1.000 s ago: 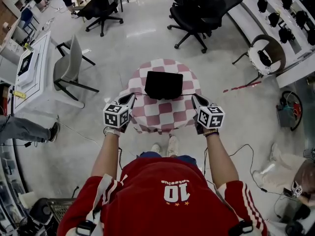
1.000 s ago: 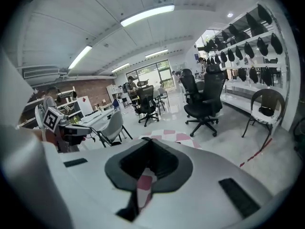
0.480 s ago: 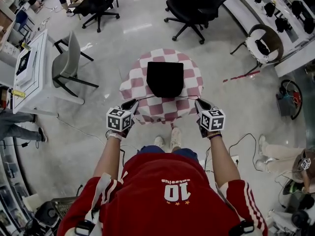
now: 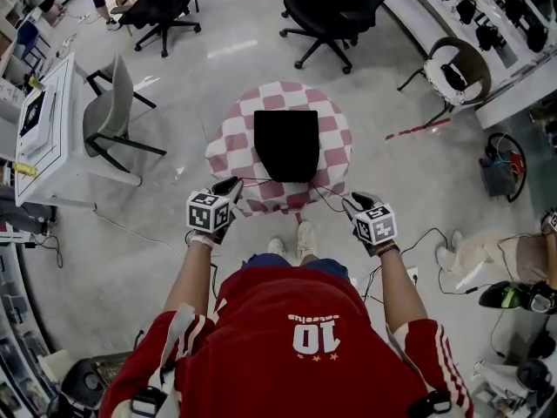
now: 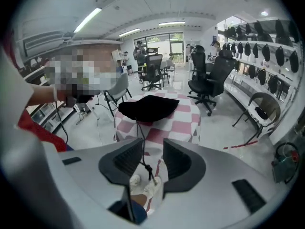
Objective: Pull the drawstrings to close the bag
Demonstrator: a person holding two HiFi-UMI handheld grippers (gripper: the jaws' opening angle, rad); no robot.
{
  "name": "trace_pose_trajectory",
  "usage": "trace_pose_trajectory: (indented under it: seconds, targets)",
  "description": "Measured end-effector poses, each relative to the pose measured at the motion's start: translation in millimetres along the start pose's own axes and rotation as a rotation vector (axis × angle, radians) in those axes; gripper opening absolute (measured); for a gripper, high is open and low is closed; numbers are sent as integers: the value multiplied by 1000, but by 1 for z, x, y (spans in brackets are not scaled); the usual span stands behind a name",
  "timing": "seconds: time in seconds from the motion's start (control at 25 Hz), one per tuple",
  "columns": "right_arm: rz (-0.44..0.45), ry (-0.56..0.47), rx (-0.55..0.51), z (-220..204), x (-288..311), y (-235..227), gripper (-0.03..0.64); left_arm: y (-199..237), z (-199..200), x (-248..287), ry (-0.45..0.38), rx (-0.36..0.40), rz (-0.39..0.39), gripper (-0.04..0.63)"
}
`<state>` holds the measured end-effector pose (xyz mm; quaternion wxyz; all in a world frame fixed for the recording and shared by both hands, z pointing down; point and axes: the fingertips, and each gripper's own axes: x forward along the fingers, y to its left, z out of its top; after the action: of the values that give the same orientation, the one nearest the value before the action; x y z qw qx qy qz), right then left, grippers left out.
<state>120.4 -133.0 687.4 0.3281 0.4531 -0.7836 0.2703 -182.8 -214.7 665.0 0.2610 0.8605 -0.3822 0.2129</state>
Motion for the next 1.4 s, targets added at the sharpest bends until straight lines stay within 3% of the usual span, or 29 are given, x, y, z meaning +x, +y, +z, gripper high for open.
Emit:
trace_pose_trajectory:
  seconds: [0.16, 0.36, 0.52, 0.64, 0.76, 0.92, 1.4]
  targets:
    - [27, 23, 28, -14, -5, -1, 127, 1, -12, -3, 54, 33, -25, 84]
    - [57, 23, 34, -10, 0, -8, 127, -8, -57, -13, 189, 55, -73, 138]
    - [89, 0, 28, 8, 10, -8, 127, -13, -98, -20, 276, 28, -81, 158]
    - [115, -19, 3, 24, 12, -8, 127, -15, -114, -25, 297, 0, -55, 164]
    - [128, -59, -9, 43, 11, -11, 127, -11, -104, -27, 246, -29, -6, 163]
    - [109, -133, 13, 72, 13, -23, 127, -4, -54, -13, 125, -44, 37, 163]
    - [67, -313, 70, 153, -6, -48, 127, -34, 111, 37, -123, 58, 42, 160]
